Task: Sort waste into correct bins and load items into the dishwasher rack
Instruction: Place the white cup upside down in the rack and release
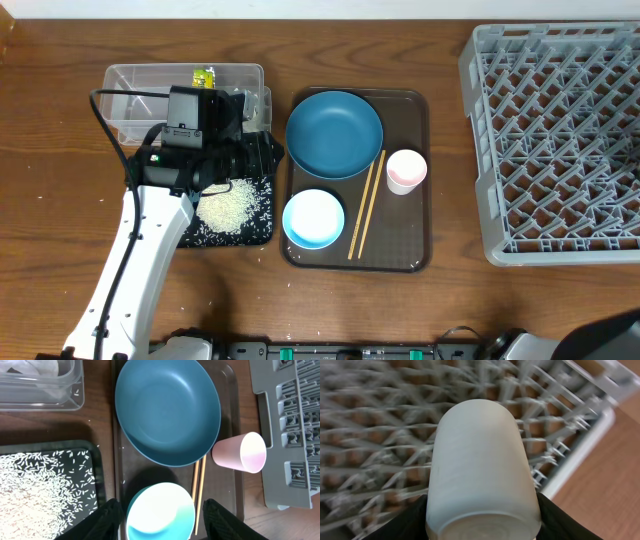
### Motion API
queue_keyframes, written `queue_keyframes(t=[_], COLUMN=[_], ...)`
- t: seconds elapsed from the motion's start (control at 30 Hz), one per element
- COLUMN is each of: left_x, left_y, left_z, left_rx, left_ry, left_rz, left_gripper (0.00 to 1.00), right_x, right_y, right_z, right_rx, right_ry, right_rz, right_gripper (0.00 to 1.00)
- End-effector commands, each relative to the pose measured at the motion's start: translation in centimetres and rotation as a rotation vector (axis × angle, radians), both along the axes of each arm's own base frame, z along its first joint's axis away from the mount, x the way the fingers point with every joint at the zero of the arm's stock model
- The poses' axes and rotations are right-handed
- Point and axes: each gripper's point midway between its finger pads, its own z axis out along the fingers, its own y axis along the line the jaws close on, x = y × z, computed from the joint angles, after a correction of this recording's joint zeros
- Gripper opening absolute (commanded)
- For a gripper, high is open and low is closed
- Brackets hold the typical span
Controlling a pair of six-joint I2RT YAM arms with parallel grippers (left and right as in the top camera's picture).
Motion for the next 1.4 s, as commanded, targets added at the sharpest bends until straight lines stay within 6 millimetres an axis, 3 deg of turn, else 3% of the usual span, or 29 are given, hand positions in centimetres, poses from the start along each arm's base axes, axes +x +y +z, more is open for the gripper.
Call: queue_keyframes(t=[0.0,0.3,0.5,0.53,0.67,0.77,1.0,1.37], left_x=[0.1,-0.1,-0.2,-0.2,-0.3,-0.3,-0.4,-0.4], left_y=[0.3,0.3,0.3,0.3,0.3,0.3,0.4,0.4], left_z=[0.1,0.0,-0.1,-0.1,-0.1,-0.1,-0.2,-0.3], left_rx=[0.017,0.019,0.02,0.02,0.02,0.02,0.021,0.021], left_ry=[-0.012,-0.001,0.007,0.007,0.008,0.008,0.017,0.017], left_rz=[-0.003,-0.003,-0.004,-0.004,-0.004,-0.004,-0.004,-0.004], left_gripper=[0.56,0.56,0.56,0.56,0.56,0.56,0.56,0.56], right_x=[-0.8,-0.7,0.0,0.2,0.3,0.3,0.5,-0.2], right_y=[-2.5,-4.5,-4.6,-4.6,-4.5,-4.6,-4.8,-5.6], right_z=[-1.1,-3.9,-4.3,-4.2,-4.2,-4.2,-3.9,-3.7], right_rx=[0.011,0.037,0.046,0.05,0.053,0.051,0.038,-0.004], right_ry=[0.015,0.038,0.018,0.01,0.005,0.006,-0.005,0.019], right_rz=[-0.121,-0.169,-0.156,-0.151,-0.147,-0.148,-0.15,-0.185], right_gripper=[0.01,0.03,0.54,0.55,0.49,0.31,0.36,0.29])
